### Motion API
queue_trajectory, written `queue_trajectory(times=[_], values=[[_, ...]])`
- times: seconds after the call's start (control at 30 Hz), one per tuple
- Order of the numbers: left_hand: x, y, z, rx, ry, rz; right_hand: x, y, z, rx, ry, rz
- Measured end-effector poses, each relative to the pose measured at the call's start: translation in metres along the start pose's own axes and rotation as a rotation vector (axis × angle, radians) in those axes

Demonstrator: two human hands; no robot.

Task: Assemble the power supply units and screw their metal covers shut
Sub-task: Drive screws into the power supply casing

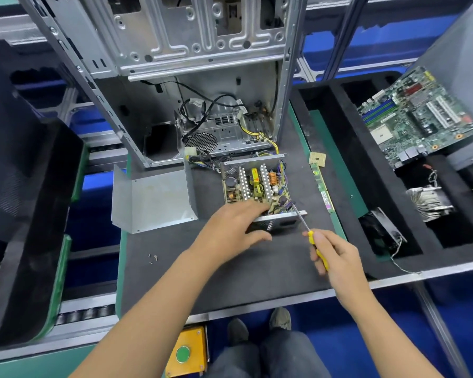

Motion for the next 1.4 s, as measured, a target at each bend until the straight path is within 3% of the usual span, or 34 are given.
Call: queue_trajectory(times=[0.1,0.23,0.4,0.77,1.17,1.27,1.4], values=[[0.003,-0.003,0.002,0.109,-0.082,0.036,0.012,0.001,0.010,0.107,-0.086,0.010],[0.009,-0.001,0.010,0.139,-0.078,0.024,0.006,-0.010,0.026,0.122,-0.164,-0.036],[0.016,-0.009,0.017,0.199,-0.031,-0.084,-0.001,-0.030,0.030,0.160,-0.192,-0.052],[0.009,-0.018,0.019,0.145,0.132,-0.229,0.030,-0.012,0.016,0.176,-0.185,-0.033],[0.014,-0.018,0.017,0.211,0.168,-0.304,0.030,0.002,0.007,0.122,-0.028,-0.017],[0.015,-0.017,0.016,0.198,0.152,-0.294,0.023,-0.006,0.000,0.213,0.064,0.020],[0.010,-0.011,0.013,0.181,0.129,-0.289,-0.002,-0.050,-0.011,0.355,0.298,-0.069]])
Point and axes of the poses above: each hand's wrist, its own y-axis away from the middle knuckle, its own z-axis out of the palm, x = y × z, the point moved 2 cm from there along -y, towards the middle knuckle, and after that the axes turned 13 degrees about y, right-handed, at the moved point
